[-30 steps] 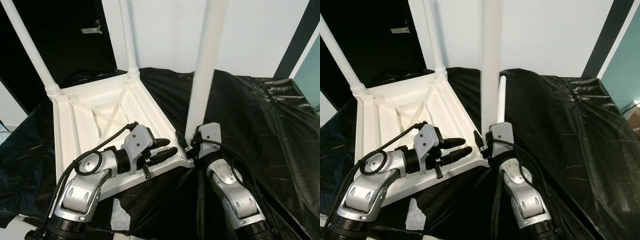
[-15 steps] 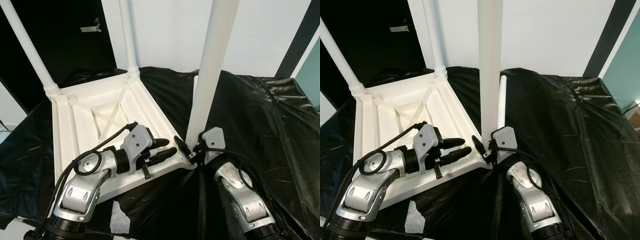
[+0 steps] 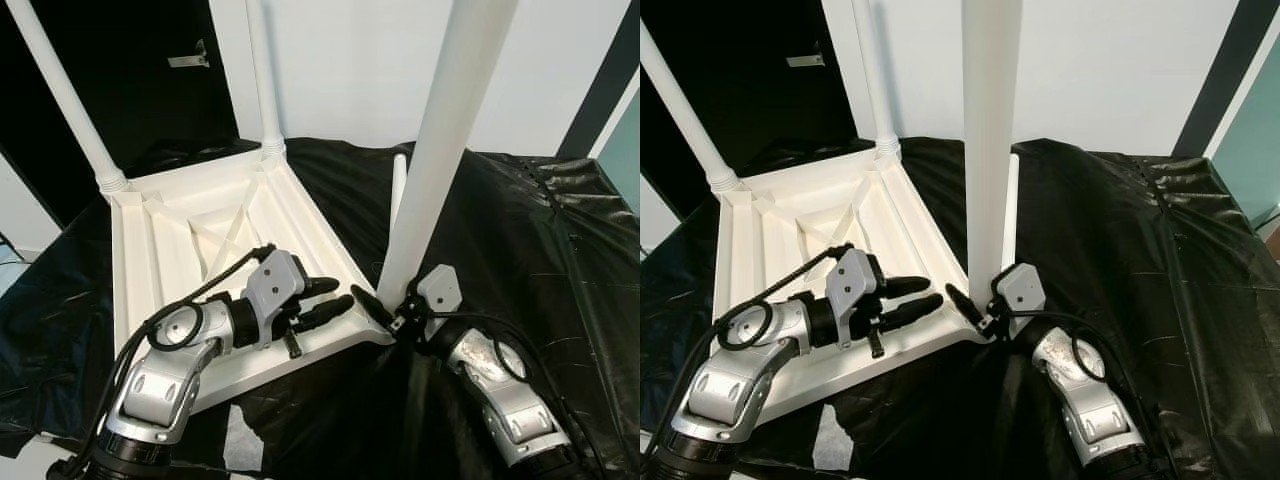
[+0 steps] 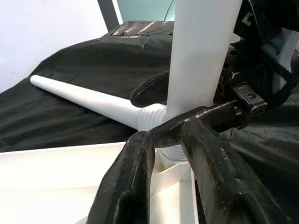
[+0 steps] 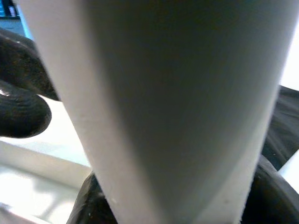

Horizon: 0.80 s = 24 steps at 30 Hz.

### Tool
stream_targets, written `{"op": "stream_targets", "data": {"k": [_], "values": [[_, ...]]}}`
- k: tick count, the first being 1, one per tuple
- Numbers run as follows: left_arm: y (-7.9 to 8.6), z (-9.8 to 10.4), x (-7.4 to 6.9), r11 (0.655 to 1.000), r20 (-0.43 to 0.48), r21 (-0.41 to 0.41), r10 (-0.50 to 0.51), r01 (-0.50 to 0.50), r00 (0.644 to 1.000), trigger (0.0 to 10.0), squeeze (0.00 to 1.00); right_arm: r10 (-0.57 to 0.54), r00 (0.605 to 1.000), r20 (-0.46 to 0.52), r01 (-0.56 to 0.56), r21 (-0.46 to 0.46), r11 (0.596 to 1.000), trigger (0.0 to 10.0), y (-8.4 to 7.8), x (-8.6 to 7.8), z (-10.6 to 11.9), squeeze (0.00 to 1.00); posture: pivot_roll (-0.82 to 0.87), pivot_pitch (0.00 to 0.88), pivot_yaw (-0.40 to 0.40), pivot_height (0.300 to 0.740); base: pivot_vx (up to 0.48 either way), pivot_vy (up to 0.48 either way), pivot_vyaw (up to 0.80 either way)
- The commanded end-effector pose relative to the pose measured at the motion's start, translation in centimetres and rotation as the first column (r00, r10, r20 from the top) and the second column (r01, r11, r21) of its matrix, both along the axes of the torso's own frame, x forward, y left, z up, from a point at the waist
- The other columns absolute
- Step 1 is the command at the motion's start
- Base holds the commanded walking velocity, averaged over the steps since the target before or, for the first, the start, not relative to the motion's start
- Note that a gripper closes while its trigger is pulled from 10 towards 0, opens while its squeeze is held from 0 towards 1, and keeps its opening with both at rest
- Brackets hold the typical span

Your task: Building children table

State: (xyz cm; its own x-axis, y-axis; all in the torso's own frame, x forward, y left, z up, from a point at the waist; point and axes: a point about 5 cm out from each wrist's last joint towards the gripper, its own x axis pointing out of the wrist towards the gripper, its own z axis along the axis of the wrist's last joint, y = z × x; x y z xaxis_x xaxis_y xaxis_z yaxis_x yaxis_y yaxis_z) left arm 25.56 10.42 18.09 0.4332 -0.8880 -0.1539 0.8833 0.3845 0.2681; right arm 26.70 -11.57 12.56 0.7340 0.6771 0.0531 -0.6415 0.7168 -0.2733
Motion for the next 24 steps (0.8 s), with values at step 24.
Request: {"op": "stream_targets", "data": {"k": [24], "values": [[0.0,0.3,-0.1,1.000,0.028,-0.008,0.026,-0.026,0.999,10.0,0.00,0.166,0.915,-0.367,-0.182,-0.009,0.983,10.0,-1.2,1.3,-1.0,0.00,0.01,0.000,0.012,0.740,0.000,0.000,0.00]]}}
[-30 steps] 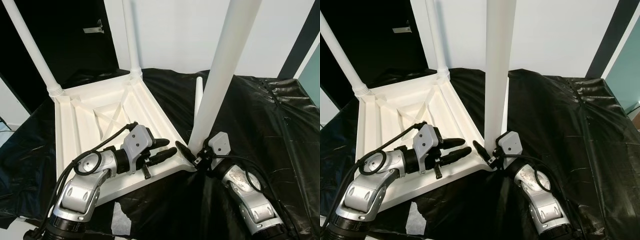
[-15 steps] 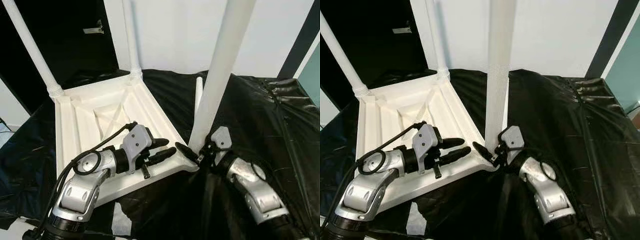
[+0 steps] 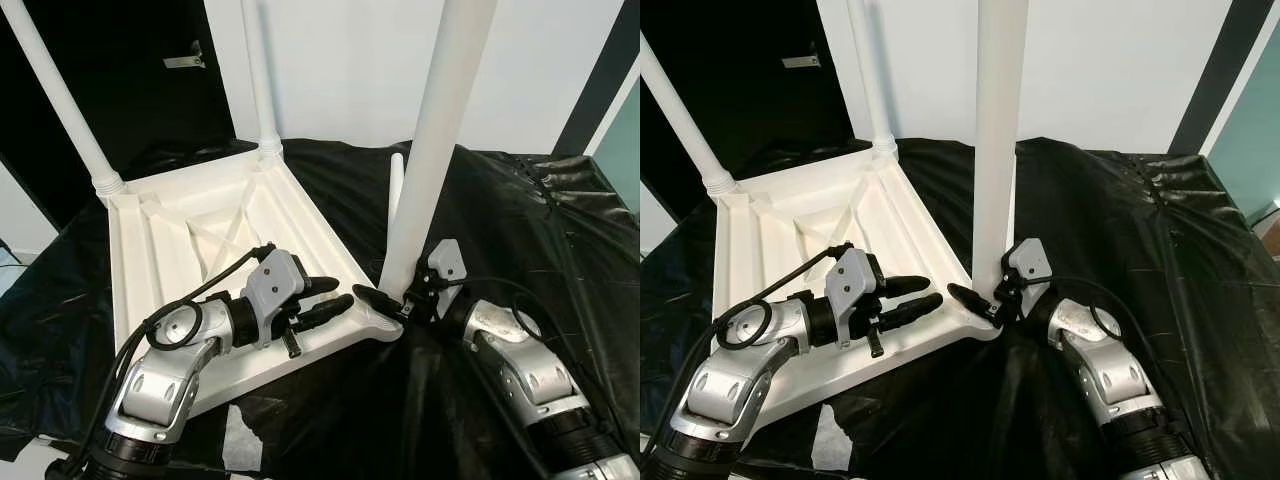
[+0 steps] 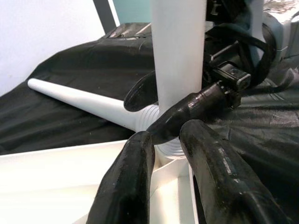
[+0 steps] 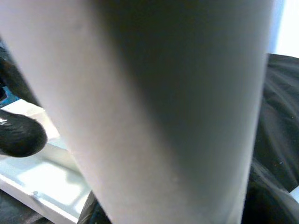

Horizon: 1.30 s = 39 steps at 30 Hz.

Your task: Building children table

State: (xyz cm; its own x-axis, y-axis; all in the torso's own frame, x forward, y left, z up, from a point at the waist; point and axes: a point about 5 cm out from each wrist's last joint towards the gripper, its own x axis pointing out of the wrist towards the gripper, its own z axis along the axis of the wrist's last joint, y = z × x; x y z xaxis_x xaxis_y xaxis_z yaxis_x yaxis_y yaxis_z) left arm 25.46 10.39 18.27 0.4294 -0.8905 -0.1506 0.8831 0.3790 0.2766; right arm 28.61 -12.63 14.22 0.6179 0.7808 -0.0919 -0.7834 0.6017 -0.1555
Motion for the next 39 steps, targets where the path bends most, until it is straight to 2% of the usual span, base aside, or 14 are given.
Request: {"op": "stream_targets", "data": {"k": [1,16,19,21,22,25,26,27,28,30,34,36,37,39], "values": [[0.0,0.1,0.0,0.999,0.019,-0.010,0.032,-0.032,0.999,10.0,0.00,0.036,0.980,-0.193,-0.043,-0.032,0.999,10.0,-0.2,-0.7,-2.8,0.00,0.01,0.000,0.012,0.740,0.000,0.000,0.00],[-0.1,0.1,-0.2,1.000,0.018,-0.003,0.028,-0.028,0.999,10.0,0.00,0.087,0.972,-0.220,-0.098,-0.040,0.994,10.0,0.0,-1.0,-3.4,0.00,0.02,0.000,-0.001,0.740,0.000,0.000,0.00],[-0.1,-0.7,-0.6,0.999,-0.019,0.040,0.027,-0.026,0.999,10.0,0.00,0.072,0.980,-0.188,-0.080,-0.034,0.996,10.0,0.6,-1.1,-3.2,0.00,0.03,0.000,-0.002,0.740,0.000,0.000,0.00],[-0.1,-0.7,-0.6,0.999,-0.019,0.040,0.027,-0.026,0.999,10.0,0.00,0.072,0.980,-0.188,-0.080,-0.034,0.996,10.0,0.6,-1.1,-3.2,0.00,0.03,0.000,-0.002,0.740,0.000,0.000,0.00],[-0.2,-1.6,-0.9,0.996,-0.042,0.085,0.027,-0.024,0.999,10.0,0.00,0.065,0.983,-0.173,-0.071,-0.032,0.997,10.0,0.9,-1.1,-3.1,0.00,0.03,0.000,0.000,0.740,0.000,0.000,0.00],[-0.2,-2.5,-1.2,0.992,-0.079,0.127,0.034,-0.024,0.996,10.0,0.00,0.058,0.985,-0.161,-0.064,-0.030,0.998,10.0,1.1,-1.2,-3.1,0.00,0.03,0.000,0.000,0.740,0.000,0.000,0.00],[-0.2,-3.5,-1.3,0.985,-0.124,0.167,0.056,-0.035,0.991,10.0,0.00,0.054,0.986,-0.155,-0.059,-0.026,0.998,10.0,1.3,-1.4,-3.1,0.00,0.03,0.000,0.000,0.740,0.000,0.000,0.00],[-0.2,-3.5,-1.3,0.985,-0.124,0.167,0.056,-0.035,0.991,10.0,0.00,0.054,0.986,-0.155,-0.059,-0.026,0.998,10.0,1.3,-1.4,-3.1,0.00,0.03,0.000,0.000,0.740,0.000,0.000,0.00],[-0.3,-4.3,-1.4,0.978,-0.151,0.204,0.077,-0.045,0.986,10.0,0.00,0.046,0.988,-0.150,-0.050,-0.018,0.999,10.0,1.4,-1.4,-3.1,0.00,0.03,0.000,0.001,0.740,0.000,0.000,0.00],[-0.7,-5.6,-1.3,0.965,-0.204,0.247,0.144,-0.091,0.968,10.0,0.00,0.027,0.989,-0.144,-0.028,-0.003,1.000,10.0,1.6,-1.6,-3.1,0.00,0.03,0.000,0.005,0.740,0.000,0.000,0.00],[-0.8,-6.5,-0.7,0.939,-0.187,0.305,0.222,-0.159,0.957,10.0,0.00,0.021,0.990,-0.139,-0.021,0.003,1.000,10.0,1.7,-1.7,-3.0,0.00,0.02,0.000,0.009,0.740,0.000,0.000,0.00],[-0.8,-6.5,-0.7,0.939,-0.187,0.305,0.222,-0.159,0.957,10.0,0.00,0.021,0.990,-0.139,-0.021,0.003,1.000,10.0,1.7,-1.7,-3.0,0.00,0.02,0.000,0.009,0.740,0.000,0.000,0.00],[-0.5,-6.8,-0.2,0.917,-0.158,0.338,0.276,-0.211,0.948,10.0,0.00,0.019,0.990,-0.139,-0.018,0.010,1.000,10.0,1.8,-1.7,-3.0,0.00,0.02,0.000,0.012,0.740,0.000,0.000,0.00],[-0.3,-6.7,0.3,0.908,-0.140,0.337,0.309,-0.249,0.941,10.0,0.00,0.021,0.990,-0.140,-0.019,0.014,1.000,10.0,1.9,-1.8,-3.0,0.00,0.02,0.000,0.013,0.740,0.000,0.000,0.00]]}}
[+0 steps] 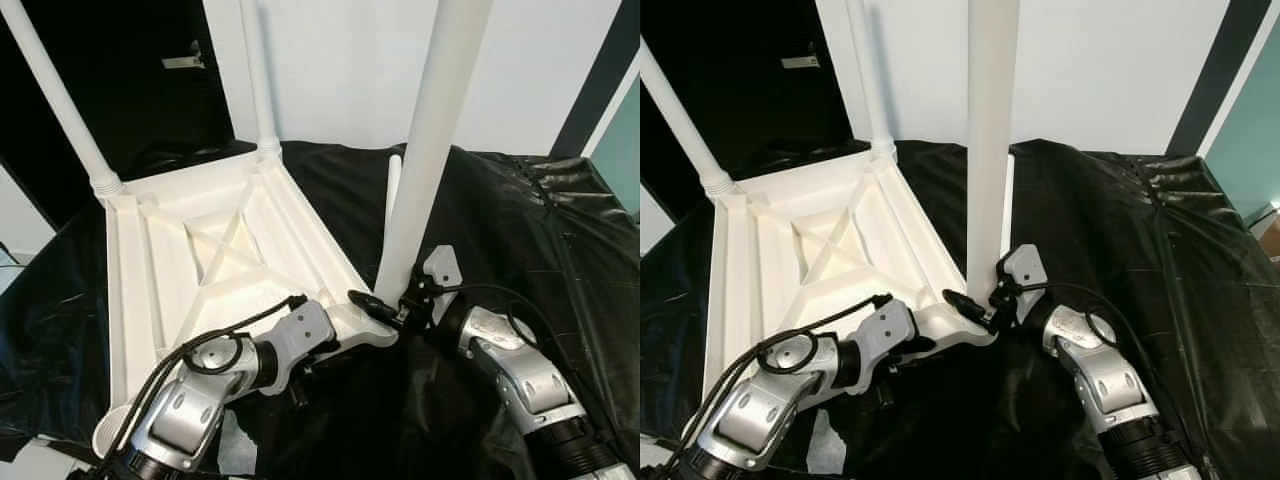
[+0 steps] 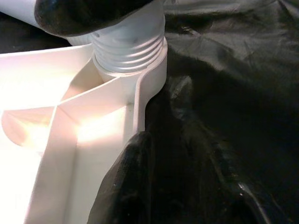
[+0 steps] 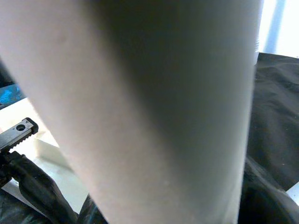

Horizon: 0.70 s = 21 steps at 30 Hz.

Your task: Building children table

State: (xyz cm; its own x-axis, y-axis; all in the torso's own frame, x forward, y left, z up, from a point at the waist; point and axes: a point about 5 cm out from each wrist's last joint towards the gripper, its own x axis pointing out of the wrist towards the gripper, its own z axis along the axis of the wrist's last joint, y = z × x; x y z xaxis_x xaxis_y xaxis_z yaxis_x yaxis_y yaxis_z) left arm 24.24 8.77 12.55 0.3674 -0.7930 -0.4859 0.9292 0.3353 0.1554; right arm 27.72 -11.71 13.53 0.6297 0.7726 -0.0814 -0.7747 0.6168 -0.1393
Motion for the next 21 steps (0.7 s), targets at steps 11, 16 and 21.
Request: {"op": "stream_targets", "data": {"k": [11,16,21], "values": [[1.6,1.6,1.7,0.973,0.082,-0.052,0.229,-0.226,0.970,10.0,0.87,0.042,0.989,-0.140,-0.043,-0.006,0.999,10.0,1.1,-1.2,-2.5,0.00,0.03,0.000,0.012,0.740,0.000,0.000,0.00],[1.5,1.5,1.4,0.980,0.110,-0.023,0.199,-0.197,0.974,10.0,0.00,0.046,0.989,-0.141,-0.047,-0.008,0.999,10.0,1.2,-1.2,-2.5,0.00,0.03,0.000,0.013,0.740,0.000,0.000,0.00],[0.9,1.3,1.1,0.983,0.111,-0.019,0.185,-0.184,0.976,10.0,0.00,0.045,0.990,-0.132,-0.047,-0.010,0.999,10.0,1.4,-1.2,-2.5,0.00,0.03,0.000,0.015,0.740,0.000,0.000,0.00]]}}
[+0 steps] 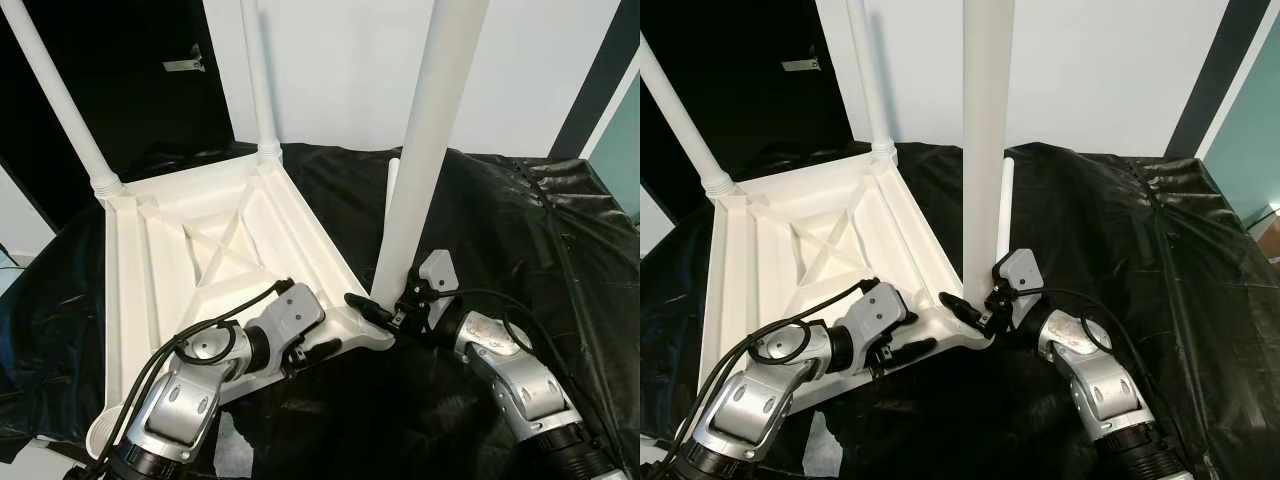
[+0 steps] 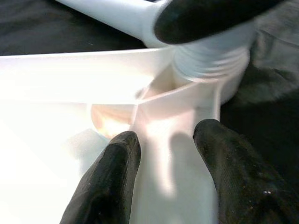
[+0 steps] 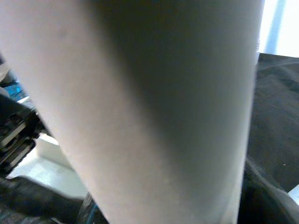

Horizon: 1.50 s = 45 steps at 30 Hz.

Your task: Building children table

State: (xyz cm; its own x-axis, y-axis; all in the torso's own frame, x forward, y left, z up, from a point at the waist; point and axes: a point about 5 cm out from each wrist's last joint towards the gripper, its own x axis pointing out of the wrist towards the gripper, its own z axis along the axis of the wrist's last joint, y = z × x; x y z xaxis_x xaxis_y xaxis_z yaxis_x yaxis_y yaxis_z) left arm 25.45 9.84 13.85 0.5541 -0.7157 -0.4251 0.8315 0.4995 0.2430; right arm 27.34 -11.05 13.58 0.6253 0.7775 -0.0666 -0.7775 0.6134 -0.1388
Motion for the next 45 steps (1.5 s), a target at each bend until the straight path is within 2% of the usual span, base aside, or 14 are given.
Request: {"op": "stream_targets", "data": {"k": [1,7,8,11,12,13,15,21,27,28,29,31,36,45], "values": [[-0.3,0.2,-0.3,1.000,0.005,-0.007,-0.007,0.007,1.000,10.0,0.00,0.041,0.990,-0.137,-0.045,-0.025,0.999,10.0,0.7,-0.9,-2.6,0.00,0.03,0.000,0.015,0.740,0.000,0.000,0.00],[-0.2,-0.1,-0.5,0.999,-0.008,0.021,-0.036,0.036,0.999,10.0,0.00,0.042,0.990,-0.134,-0.046,-0.027,0.999,10.0,0.8,-1.0,-2.7,0.00,0.03,0.000,0.017,0.740,0.000,0.000,0.00],[-0.3,-0.2,-0.9,0.998,-0.023,0.015,-0.065,0.066,0.998,9.0,0.00,0.041,0.990,-0.134,-0.045,-0.028,0.999,10.0,0.8,-1.0,-2.7,0.00,0.03,0.000,0.018,0.740,0.000,0.000,0.00],[-0.4,-0.1,-1.3,0.996,-0.029,0.005,-0.089,0.089,0.996,9.1,0.00,0.038,0.990,-0.134,-0.042,-0.026,0.999,10.0,0.8,-1.0,-2.6,0.00,0.03,0.000,0.019,0.740,0.000,0.000,0.00],[-0.4,-0.2,-1.4,0.995,-0.034,0.013,-0.100,0.101,0.994,8.7,0.00,0.038,0.990,-0.134,-0.041,-0.026,0.999,10.0,0.8,-1.0,-2.7,0.00,0.03,0.000,0.019,0.740,0.000,0.000,0.00],[-0.4,-0.4,-1.5,0.994,-0.035,0.024,-0.106,0.107,0.994,9.6,0.00,0.037,0.990,-0.134,-0.041,-0.025,0.999,10.0,0.8,-0.9,-2.7,0.00,0.03,0.000,0.018,0.740,0.000,0.000,0.00],[-0.4,-0.6,-1.6,0.994,-0.043,0.038,-0.104,0.106,0.994,10.0,0.00,0.037,0.990,-0.134,-0.041,-0.024,0.999,10.0,0.8,-1.0,-2.7,0.00,0.03,0.000,0.018,0.740,0.000,0.000,0.00],[-0.2,-1.8,-1.1,0.990,-0.031,0.130,-0.051,0.054,0.998,10.0,0.00,0.042,0.990,-0.135,-0.045,-0.021,0.999,10.0,0.9,-1.0,-2.6,0.00,0.03,0.000,0.018,0.740,0.000,0.000,0.00],[-0.2,-1.7,-0.8,0.991,-0.022,0.126,-0.034,0.036,0.999,10.0,0.00,0.044,0.990,-0.135,-0.047,-0.020,0.999,10.0,0.9,-1.2,-2.7,0.00,0.02,0.000,0.017,0.740,0.000,0.000,0.00],[-0.3,-1.7,-0.7,0.993,-0.023,0.118,-0.031,0.033,0.999,3.3,0.00,0.041,0.990,-0.134,-0.044,-0.018,0.999,10.0,0.9,-1.2,-2.7,0.00,0.02,0.000,0.016,0.740,0.000,0.000,0.00],[-0.3,-1.7,-0.7,0.993,-0.023,0.118,-0.031,0.033,0.999,3.3,0.00,0.041,0.990,-0.134,-0.044,-0.018,0.999,10.0,0.9,-1.2,-2.7,0.00,0.02,0.000,0.016,0.740,0.000,0.000,0.00],[-0.2,-1.4,-0.5,0.994,-0.021,0.103,-0.025,0.027,0.999,0.0,0.00,0.027,0.990,-0.137,-0.028,-0.006,1.000,10.0,0.9,-1.3,-2.8,0.00,0.02,0.000,0.013,0.740,0.000,0.000,0.00],[-0.2,-1.1,-0.3,0.996,-0.013,0.083,-0.023,0.024,1.000,0.0,0.00,-0.012,0.993,-0.114,0.017,0.037,0.999,10.0,1.0,-1.5,-2.5,0.00,0.01,0.000,0.013,0.740,0.000,0.000,0.00],[-0.4,-1.1,-0.4,0.995,-0.022,0.083,-0.050,0.052,0.999,0.0,0.00,-0.047,0.996,-0.070,0.048,0.013,0.999,10.0,1.2,-1.9,-2.8,0.00,0.00,0.000,0.021,0.740,0.000,0.000,0.00]]}}
